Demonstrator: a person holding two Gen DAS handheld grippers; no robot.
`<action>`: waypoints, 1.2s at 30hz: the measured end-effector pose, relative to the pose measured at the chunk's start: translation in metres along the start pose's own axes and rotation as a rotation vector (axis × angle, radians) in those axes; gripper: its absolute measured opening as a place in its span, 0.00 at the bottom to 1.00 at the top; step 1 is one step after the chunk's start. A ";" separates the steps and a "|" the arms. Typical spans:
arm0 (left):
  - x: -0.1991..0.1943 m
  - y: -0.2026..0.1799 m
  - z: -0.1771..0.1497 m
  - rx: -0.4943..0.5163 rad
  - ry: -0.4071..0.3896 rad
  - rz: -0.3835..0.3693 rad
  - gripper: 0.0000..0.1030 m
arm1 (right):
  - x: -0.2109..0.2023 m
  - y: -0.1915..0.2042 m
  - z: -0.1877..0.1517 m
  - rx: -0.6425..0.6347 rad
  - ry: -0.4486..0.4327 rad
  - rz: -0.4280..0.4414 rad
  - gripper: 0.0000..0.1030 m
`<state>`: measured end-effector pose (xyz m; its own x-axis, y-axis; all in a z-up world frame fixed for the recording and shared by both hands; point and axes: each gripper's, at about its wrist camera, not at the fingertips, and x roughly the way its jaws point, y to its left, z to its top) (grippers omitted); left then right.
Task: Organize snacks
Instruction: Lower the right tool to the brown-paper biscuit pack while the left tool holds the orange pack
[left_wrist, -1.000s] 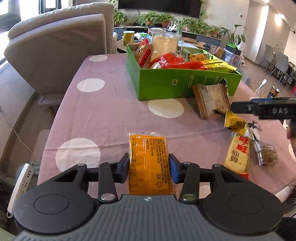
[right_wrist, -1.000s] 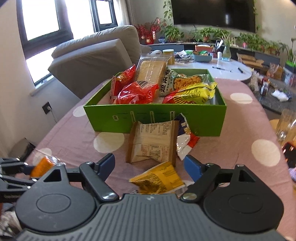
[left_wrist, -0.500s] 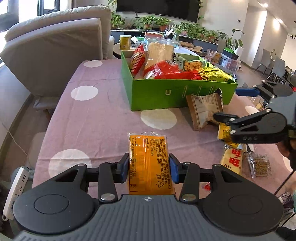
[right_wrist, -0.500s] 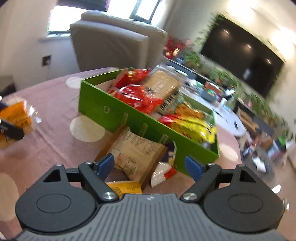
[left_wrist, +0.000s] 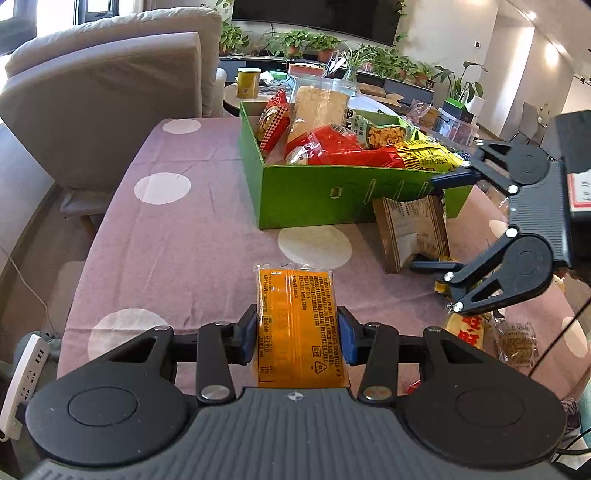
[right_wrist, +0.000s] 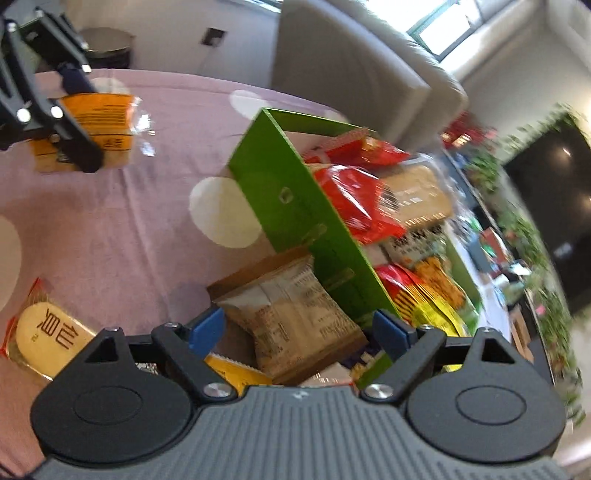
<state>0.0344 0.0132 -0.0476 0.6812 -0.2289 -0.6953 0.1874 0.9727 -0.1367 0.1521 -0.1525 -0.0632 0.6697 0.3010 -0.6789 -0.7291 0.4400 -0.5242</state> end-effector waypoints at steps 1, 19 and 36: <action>0.000 0.000 0.000 0.001 0.001 -0.003 0.39 | 0.002 -0.001 0.000 -0.016 -0.007 0.016 0.76; 0.004 0.005 0.005 -0.046 0.003 -0.021 0.39 | 0.009 -0.024 -0.002 0.753 0.016 0.183 0.61; 0.009 0.006 0.005 -0.057 0.021 -0.019 0.39 | 0.001 -0.037 -0.018 0.878 0.014 0.211 0.78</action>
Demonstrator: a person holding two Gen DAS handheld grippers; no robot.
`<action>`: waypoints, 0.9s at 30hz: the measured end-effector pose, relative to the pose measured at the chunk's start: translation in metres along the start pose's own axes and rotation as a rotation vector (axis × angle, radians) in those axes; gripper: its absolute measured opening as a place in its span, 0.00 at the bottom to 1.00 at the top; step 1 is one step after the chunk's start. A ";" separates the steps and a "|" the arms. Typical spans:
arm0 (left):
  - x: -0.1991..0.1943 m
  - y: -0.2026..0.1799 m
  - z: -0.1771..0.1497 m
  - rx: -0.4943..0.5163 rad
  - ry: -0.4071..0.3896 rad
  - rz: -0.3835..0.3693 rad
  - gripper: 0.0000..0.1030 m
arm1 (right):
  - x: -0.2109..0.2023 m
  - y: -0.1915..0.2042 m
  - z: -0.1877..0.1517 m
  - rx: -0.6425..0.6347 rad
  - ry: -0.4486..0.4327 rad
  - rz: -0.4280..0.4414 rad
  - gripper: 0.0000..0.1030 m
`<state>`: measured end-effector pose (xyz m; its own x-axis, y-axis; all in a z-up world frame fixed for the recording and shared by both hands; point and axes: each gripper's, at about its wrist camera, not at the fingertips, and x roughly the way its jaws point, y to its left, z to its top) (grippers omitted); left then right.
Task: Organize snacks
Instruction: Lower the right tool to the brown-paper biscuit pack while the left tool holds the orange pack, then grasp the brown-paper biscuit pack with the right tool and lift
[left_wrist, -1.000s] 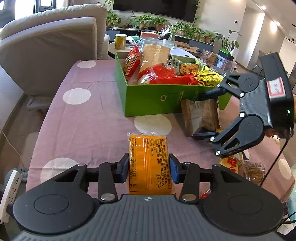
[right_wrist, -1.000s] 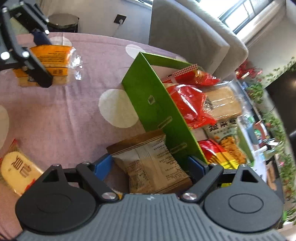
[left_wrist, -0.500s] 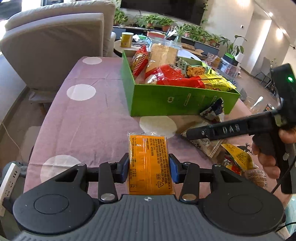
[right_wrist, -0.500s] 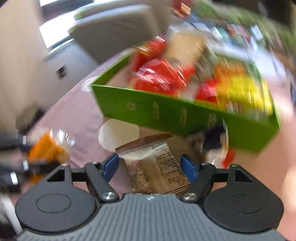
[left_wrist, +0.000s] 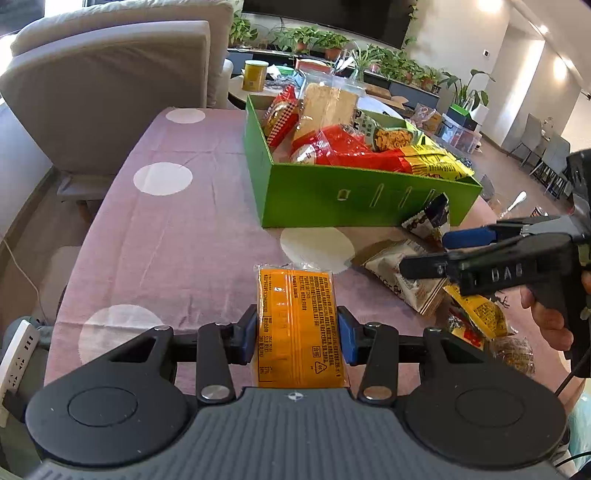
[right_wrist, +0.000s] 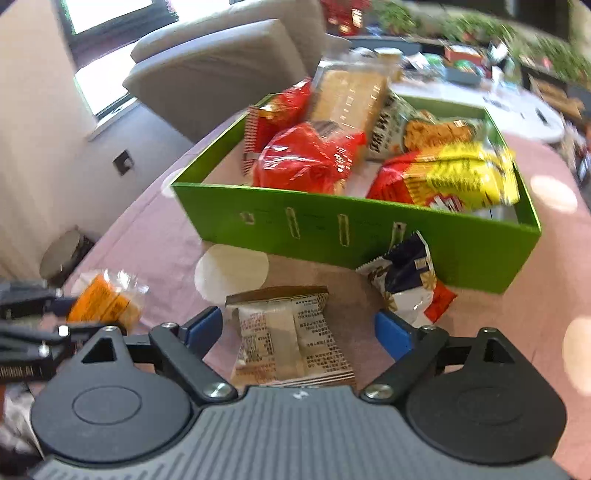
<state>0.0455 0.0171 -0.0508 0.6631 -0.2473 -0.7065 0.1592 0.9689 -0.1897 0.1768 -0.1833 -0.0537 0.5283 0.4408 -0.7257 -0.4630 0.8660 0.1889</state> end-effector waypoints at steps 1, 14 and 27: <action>0.003 0.000 0.000 0.003 0.012 -0.001 0.39 | 0.000 0.003 -0.002 -0.039 -0.003 -0.005 0.79; 0.011 -0.007 -0.009 0.065 0.031 0.083 0.69 | 0.025 0.014 -0.004 -0.115 0.041 -0.097 0.82; 0.017 -0.014 -0.017 0.134 0.023 0.064 0.40 | 0.022 0.018 -0.009 -0.091 0.009 -0.098 0.75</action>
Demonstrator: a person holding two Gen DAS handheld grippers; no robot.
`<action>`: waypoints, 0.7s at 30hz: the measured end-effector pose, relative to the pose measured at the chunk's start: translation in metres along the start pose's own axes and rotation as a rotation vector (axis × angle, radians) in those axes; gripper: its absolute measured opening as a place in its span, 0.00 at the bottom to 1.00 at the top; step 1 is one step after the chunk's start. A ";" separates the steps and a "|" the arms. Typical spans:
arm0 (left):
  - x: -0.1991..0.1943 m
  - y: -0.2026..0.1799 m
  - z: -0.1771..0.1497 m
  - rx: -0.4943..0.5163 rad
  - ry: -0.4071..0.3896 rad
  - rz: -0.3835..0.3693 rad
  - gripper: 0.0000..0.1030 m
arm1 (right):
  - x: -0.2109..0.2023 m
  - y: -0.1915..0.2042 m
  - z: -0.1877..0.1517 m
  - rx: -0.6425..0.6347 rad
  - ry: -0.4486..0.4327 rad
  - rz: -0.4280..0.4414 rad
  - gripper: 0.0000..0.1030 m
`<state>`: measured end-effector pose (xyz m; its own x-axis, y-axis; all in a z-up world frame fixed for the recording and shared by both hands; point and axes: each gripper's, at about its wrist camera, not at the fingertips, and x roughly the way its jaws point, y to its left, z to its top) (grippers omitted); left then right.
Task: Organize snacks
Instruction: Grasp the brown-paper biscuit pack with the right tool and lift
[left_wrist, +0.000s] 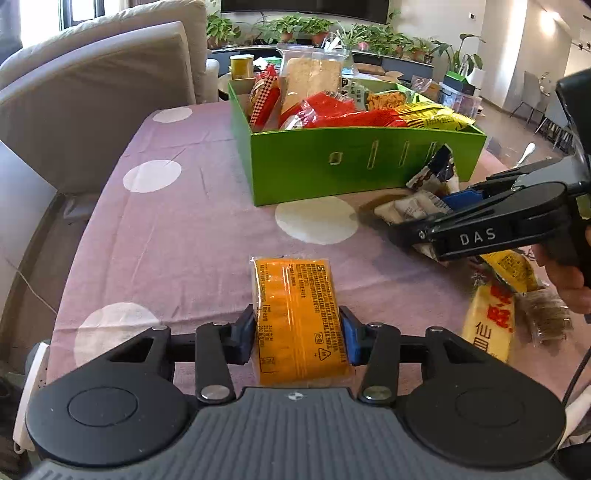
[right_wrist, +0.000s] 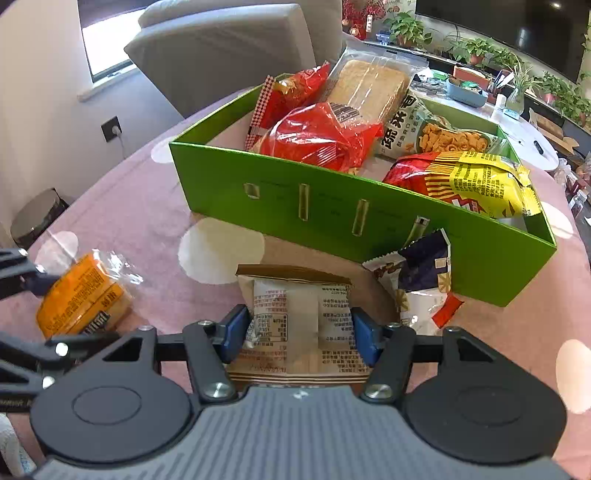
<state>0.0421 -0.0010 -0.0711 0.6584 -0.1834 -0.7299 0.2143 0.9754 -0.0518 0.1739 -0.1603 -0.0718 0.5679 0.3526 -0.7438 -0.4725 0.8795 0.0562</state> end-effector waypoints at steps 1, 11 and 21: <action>-0.001 0.000 0.000 0.002 -0.004 -0.002 0.40 | -0.002 -0.001 0.000 0.008 -0.015 0.006 0.75; -0.024 -0.009 0.022 0.042 -0.120 0.007 0.40 | -0.043 -0.017 0.012 0.098 -0.186 0.028 0.68; -0.031 -0.011 0.056 0.009 -0.189 -0.008 0.40 | -0.054 -0.038 0.021 0.151 -0.245 0.015 0.68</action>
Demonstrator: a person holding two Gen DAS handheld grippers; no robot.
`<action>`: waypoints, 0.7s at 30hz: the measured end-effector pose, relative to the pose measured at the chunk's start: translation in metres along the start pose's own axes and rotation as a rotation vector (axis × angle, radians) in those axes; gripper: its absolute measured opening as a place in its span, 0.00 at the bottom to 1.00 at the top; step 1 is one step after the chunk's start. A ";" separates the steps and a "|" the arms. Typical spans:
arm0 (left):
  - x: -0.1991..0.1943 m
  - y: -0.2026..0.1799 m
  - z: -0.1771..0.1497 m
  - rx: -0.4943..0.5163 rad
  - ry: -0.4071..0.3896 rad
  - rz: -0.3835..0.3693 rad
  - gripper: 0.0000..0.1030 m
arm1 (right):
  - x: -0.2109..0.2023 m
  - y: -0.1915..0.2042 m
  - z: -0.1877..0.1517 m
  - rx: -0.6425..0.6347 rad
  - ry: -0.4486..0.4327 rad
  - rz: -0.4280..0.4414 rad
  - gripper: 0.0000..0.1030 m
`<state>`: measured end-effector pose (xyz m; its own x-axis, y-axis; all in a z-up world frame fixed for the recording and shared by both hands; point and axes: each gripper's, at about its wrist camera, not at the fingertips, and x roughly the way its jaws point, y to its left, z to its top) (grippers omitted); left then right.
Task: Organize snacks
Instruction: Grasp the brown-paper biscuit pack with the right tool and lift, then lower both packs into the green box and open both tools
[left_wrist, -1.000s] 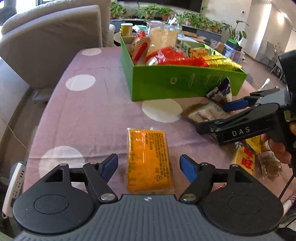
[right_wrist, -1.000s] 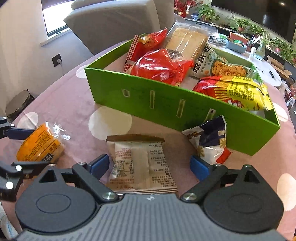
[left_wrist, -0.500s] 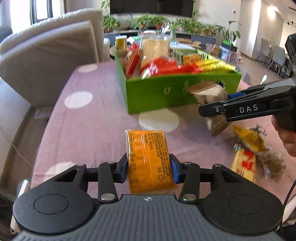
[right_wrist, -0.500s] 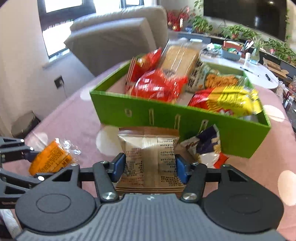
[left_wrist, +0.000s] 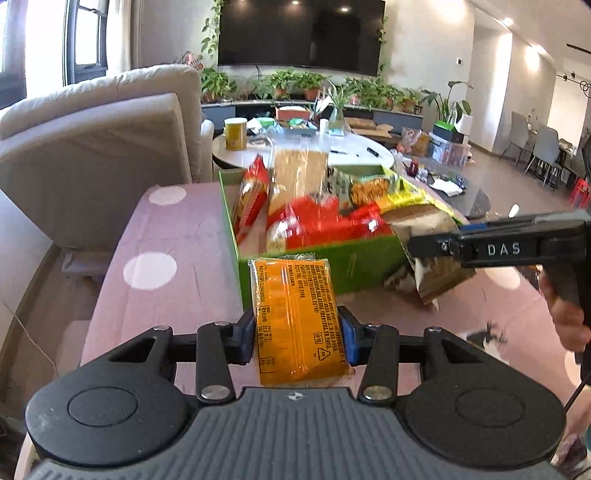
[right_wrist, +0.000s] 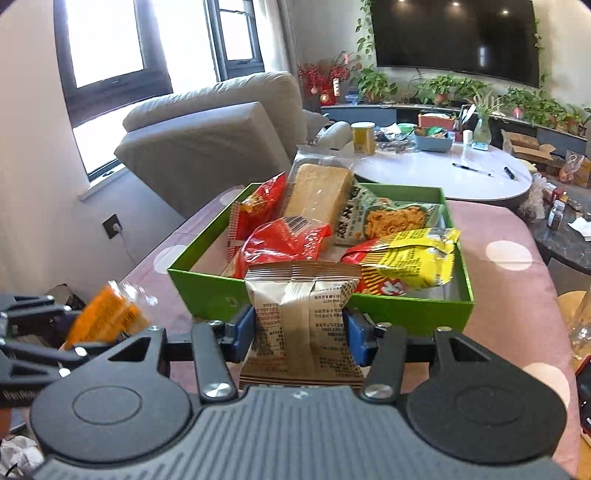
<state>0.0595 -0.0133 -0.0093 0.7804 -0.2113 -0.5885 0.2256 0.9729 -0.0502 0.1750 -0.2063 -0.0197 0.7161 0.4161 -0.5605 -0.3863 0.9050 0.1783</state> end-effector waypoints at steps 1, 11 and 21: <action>0.001 -0.001 0.005 0.005 -0.009 0.003 0.40 | 0.001 -0.002 0.002 0.009 -0.004 -0.007 0.68; 0.028 -0.008 0.052 0.010 -0.060 0.010 0.40 | 0.011 -0.014 0.039 0.050 -0.081 -0.126 0.68; 0.075 0.002 0.078 0.004 -0.034 0.065 0.40 | 0.036 -0.026 0.047 0.104 -0.059 -0.138 0.68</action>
<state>0.1636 -0.0349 0.0092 0.8130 -0.1506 -0.5625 0.1758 0.9844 -0.0096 0.2380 -0.2104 -0.0066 0.7919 0.2890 -0.5379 -0.2217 0.9569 0.1877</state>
